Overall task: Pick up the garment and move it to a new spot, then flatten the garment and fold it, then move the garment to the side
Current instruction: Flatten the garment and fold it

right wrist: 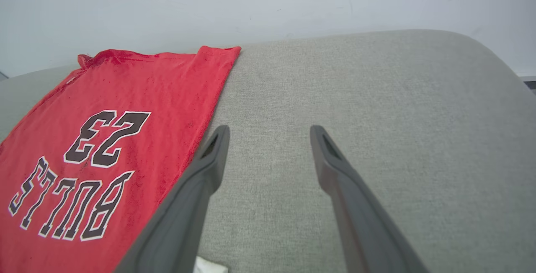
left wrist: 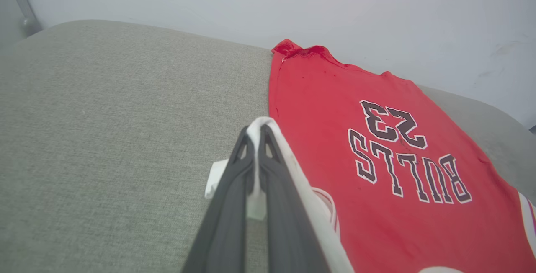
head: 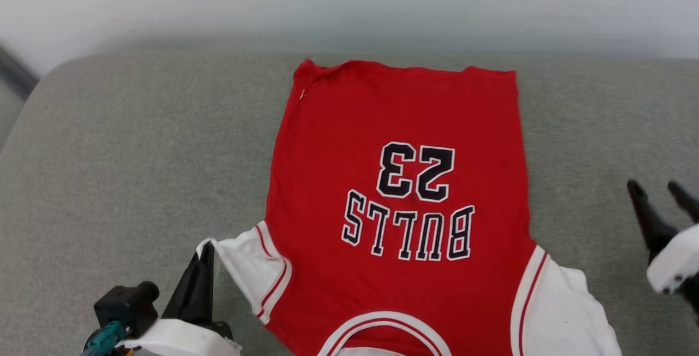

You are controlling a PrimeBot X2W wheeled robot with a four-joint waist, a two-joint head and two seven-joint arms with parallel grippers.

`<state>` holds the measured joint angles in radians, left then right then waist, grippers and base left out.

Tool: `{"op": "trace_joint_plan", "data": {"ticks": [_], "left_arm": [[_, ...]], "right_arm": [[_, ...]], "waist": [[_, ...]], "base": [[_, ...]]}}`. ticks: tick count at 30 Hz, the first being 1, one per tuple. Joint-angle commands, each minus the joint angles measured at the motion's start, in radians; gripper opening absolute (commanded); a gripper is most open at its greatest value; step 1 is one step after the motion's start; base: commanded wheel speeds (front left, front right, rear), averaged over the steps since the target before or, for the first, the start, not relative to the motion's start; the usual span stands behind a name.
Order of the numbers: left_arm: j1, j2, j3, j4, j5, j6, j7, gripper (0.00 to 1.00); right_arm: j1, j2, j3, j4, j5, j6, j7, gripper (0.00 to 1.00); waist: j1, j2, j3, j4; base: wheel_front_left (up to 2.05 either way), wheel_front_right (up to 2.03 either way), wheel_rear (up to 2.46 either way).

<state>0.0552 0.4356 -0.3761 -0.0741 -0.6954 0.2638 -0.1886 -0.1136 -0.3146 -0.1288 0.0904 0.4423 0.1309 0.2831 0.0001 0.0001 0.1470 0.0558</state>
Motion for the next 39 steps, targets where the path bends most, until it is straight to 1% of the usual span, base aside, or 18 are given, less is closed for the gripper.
{"op": "trace_joint_plan", "data": {"ticks": [1, 3, 6, 8, 9, 12, 17, 21, 24, 26, 28, 30, 31, 34, 36, 37, 38, 39], "left_arm": [[-0.027, -0.004, -0.003, -0.017, 0.013, -0.005, -0.011, 0.0], [-0.065, -0.015, -0.01, -0.039, 0.028, -0.012, -0.019, 0.0], [-0.113, -0.031, -0.027, -0.057, 0.047, -0.024, -0.028, 0.0], [-0.15, -0.048, -0.031, -0.065, 0.06, -0.033, -0.04, 0.0], [-0.165, -0.056, -0.036, -0.07, 0.064, -0.037, -0.043, 0.0], [-0.206, -0.077, -0.045, -0.083, 0.081, -0.049, -0.054, 0.0], [-0.261, -0.105, -0.062, -0.107, 0.107, -0.069, -0.063, 0.0], [-0.294, -0.118, -0.074, -0.125, 0.124, -0.084, -0.068, 0.0], [-0.312, -0.113, -0.075, -0.129, 0.136, -0.095, -0.071, 0.0], [-0.326, -0.118, -0.074, -0.129, 0.138, -0.105, -0.07, 0.0], [-0.336, -0.122, -0.069, -0.129, 0.141, -0.106, -0.071, 0.0], [-0.343, -0.128, -0.068, -0.125, 0.144, -0.113, -0.072, 0.0], [-0.343, -0.128, -0.068, -0.125, 0.144, -0.113, -0.072, 0.0], [-0.351, -0.141, -0.069, -0.115, 0.146, -0.122, -0.074, 0.0], [-0.349, -0.147, -0.072, -0.104, 0.145, -0.127, -0.075, 0.0], [-0.35, -0.15, -0.072, -0.097, 0.144, -0.13, -0.075, 0.0], [-0.351, -0.15, -0.07, -0.09, 0.143, -0.134, -0.076, 0.0], [-0.352, -0.15, -0.068, -0.083, 0.142, -0.139, -0.076, 0.0]], "right_arm": [[-0.077, -0.015, -0.006, 0.035, -0.004, 0.0, -0.006, 1.0], [-0.169, -0.03, -0.019, 0.078, -0.005, 0.0, -0.01, 1.0], [-0.308, -0.057, -0.023, 0.145, -0.009, 0.0, 0.014, 1.0], [-0.4, -0.074, -0.018, 0.198, -0.009, -0.001, 0.039, 1.0], [-0.446, -0.09, -0.014, 0.221, -0.015, 0.0, 0.063, 1.0], [-0.585, -0.111, 0.0, 0.295, -0.011, 0.0, 0.134, 1.0], [-0.789, -0.145, 0.04, 0.405, -0.011, 0.0, 0.364, 1.0], [-0.92, -0.119, 0.007, 0.484, -0.036, 0.0, 0.574, 1.0], [-0.991, -0.096, -0.022, 0.516, -0.094, 0.0, 0.698, 1.0], [-1.016, -0.081, -0.036, 0.519, -0.127, -0.001, 0.743, 1.0], [-1.021, -0.067, -0.053, 0.531, -0.164, 0.0, 0.79, 1.0], [-1.008, -0.05, -0.073, 0.548, -0.196, -0.001, 0.832, 1.0], [-1.008, -0.05, -0.073, 0.548, -0.196, -0.001, 0.832, 1.0], [-0.973, -0.013, -0.112, 0.561, -0.233, -0.001, 0.878, 1.0], [-0.949, -0.003, -0.13, 0.56, -0.248, -0.001, 0.893, 1.0], [-0.941, 0.0, -0.134, 0.556, -0.258, -0.001, 0.905, 0.96], [-0.931, 0.002, -0.134, 0.55, -0.267, -0.001, 0.913, 0.42], [-0.923, 0.007, -0.134, 0.542, -0.268, -0.001, 0.912, 0.0]], "waist": [[-0.0001, -0.0001, 0.045, 0.034], [-0.0001, -0.0001, 0.088, 0.056], [-0.0001, -0.0001, 0.154, 0.097], [-0.0001, -0.0001, 0.19, 0.121], [-0.0001, -0.0001, 0.211, 0.136], [-0.0001, -0.0001, 0.265, 0.169], [-0.0001, -0.0001, 0.348, 0.216], [-0.0001, -0.0001, 0.403, 0.24], [-0.0001, -0.0001, 0.437, 0.253], [-0.0001, -0.0001, 0.458, 0.262], [-0.0001, -0.0001, 0.476, 0.268], [-0.0001, -0.0001, 0.484, 0.273], [-0.0001, -0.0001, 0.484, 0.273], [-0.0001, -0.0001, 0.49, 0.274], [-0.0001, -0.0001, 0.488, 0.276], [-0.0001, -0.0001, 0.486, 0.278], [-0.0001, -0.0001, 0.484, 0.278], [-0.0001, -0.0001, 0.48, 0.278]], "base": [[0.0, 0.0, 0.0], [0.0, 0.0, 0.0], [0.0, 0.0, 0.0], [0.0, 0.0, 0.0], [0.0, 0.0, 0.0], [0.0, 0.0, 0.0], [0.0, 0.0, 0.0], [0.0, 0.0, 0.0], [0.0, 0.0, 0.0], [0.0, 0.0, 0.0], [0.0, 0.0, 0.0], [0.0, 0.0, 0.0], [0.0, 0.0, 0.0], [0.0, 0.0, 0.0], [0.0, 0.0, 0.0], [0.0, 0.0, 0.0], [0.0, 0.0, 0.0], [0.0, 0.0, 0.0]]}}
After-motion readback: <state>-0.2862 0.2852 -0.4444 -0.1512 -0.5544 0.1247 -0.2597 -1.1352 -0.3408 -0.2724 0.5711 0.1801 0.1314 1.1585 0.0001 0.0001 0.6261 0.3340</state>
